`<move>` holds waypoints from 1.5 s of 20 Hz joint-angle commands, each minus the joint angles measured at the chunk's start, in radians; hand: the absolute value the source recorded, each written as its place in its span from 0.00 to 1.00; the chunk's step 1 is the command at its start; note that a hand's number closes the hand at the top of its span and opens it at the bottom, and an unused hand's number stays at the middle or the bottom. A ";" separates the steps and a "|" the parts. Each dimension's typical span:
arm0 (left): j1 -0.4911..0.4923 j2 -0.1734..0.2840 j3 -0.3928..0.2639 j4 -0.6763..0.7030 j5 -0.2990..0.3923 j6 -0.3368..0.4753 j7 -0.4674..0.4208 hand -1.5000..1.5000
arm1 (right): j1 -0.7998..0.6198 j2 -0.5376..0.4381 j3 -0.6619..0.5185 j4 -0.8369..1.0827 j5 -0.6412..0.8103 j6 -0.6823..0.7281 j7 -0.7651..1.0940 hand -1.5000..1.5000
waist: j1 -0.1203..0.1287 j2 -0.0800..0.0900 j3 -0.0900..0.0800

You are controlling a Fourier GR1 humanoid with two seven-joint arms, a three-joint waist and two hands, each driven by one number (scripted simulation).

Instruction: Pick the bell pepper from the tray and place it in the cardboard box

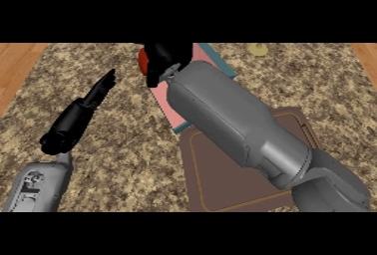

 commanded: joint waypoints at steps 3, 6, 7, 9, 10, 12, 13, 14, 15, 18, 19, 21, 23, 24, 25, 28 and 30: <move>-0.017 0.010 0.017 -0.013 0.014 -0.011 0.015 0.50 | 0.008 -0.046 -0.075 0.170 -0.092 0.189 -0.176 1.00 | -0.015 -0.001 0.001; 0.051 -0.006 -0.006 -0.018 -0.019 0.011 -0.019 0.50 | 0.017 -0.007 -0.079 0.249 -0.090 0.241 -0.226 1.00 | -0.008 -0.001 0.001; 0.036 0.003 0.004 -0.047 0.011 -0.017 0.024 0.50 | 0.036 0.004 -0.065 0.258 -0.085 0.235 -0.228 1.00 | -0.008 -0.003 0.001; 0.021 -0.004 -0.009 -0.048 -0.017 0.004 0.038 0.50 | -0.003 -0.058 -0.104 0.281 -0.107 0.351 -0.249 1.00 | -0.024 -0.007 0.002; 0.016 -0.004 0.002 -0.009 -0.018 0.008 0.001 0.50 | 0.002 -0.021 -0.105 0.343 -0.098 0.326 -0.259 1.00 | -0.013 0.001 0.001; 0.057 0.002 0.005 -0.056 0.002 -0.011 0.031 0.50 | 0.034 -0.004 -0.113 0.320 -0.113 0.374 -0.328 0.00 | -0.019 -0.006 0.001; 0.036 -0.002 0.008 -0.062 0.018 -0.019 0.028 0.50 | 0.048 -0.015 -0.110 0.355 -0.112 0.387 -0.402 0.00 | -0.005 0.002 0.001; 0.045 0.005 0.019 -0.063 0.036 -0.034 0.040 0.50 | 0.035 -0.068 -0.129 0.346 -0.123 0.422 -0.469 0.00 | -0.011 -0.001 0.002; 0.020 0.009 0.019 -0.051 0.022 -0.028 0.042 0.50 | 0.014 -0.054 -0.144 0.361 -0.122 0.400 -0.495 0.00 | -0.010 0.001 0.002; 0.087 0.011 0.019 -0.104 0.018 -0.022 0.034 0.50 | 0.038 -0.046 -0.197 0.281 -0.157 0.306 -0.555 0.00 | -0.019 -0.008 0.002; 0.071 0.004 0.011 -0.074 0.019 -0.029 0.023 0.50 | 0.046 -0.047 -0.234 0.269 -0.186 0.249 -0.599 0.00 | -0.017 -0.002 0.003; 0.026 -0.010 0.010 -0.043 0.000 -0.001 0.030 0.50 | 0.033 -0.026 -0.333 0.206 -0.268 0.146 -0.619 0.00 | -0.034 -0.002 0.004; 0.060 0.001 0.017 -0.064 0.015 -0.017 0.023 0.50 | 0.057 -0.015 -0.473 0.173 -0.392 0.071 -0.645 0.00 | -0.021 -0.001 0.007; 0.040 0.012 0.033 -0.077 0.033 -0.027 0.028 0.50 | 0.067 -0.032 -0.526 0.163 -0.436 0.057 -0.662 0.00 | -0.026 -0.002 0.007; 0.040 0.014 0.030 -0.064 0.025 -0.026 0.039 0.50 | 0.096 -0.005 -0.569 0.156 -0.474 0.011 -0.672 0.00 | -0.030 0.000 0.007; 0.055 -0.009 0.002 -0.081 -0.005 -0.003 0.029 0.50 | 0.113 -0.030 -0.664 0.169 -0.553 0.014 -0.689 0.00 | -0.027 -0.003 0.004; 0.041 -0.017 0.009 -0.059 -0.007 0.008 0.022 0.50 | 0.134 -0.075 -0.701 0.203 -0.570 0.029 -0.758 0.00 | -0.023 0.004 0.003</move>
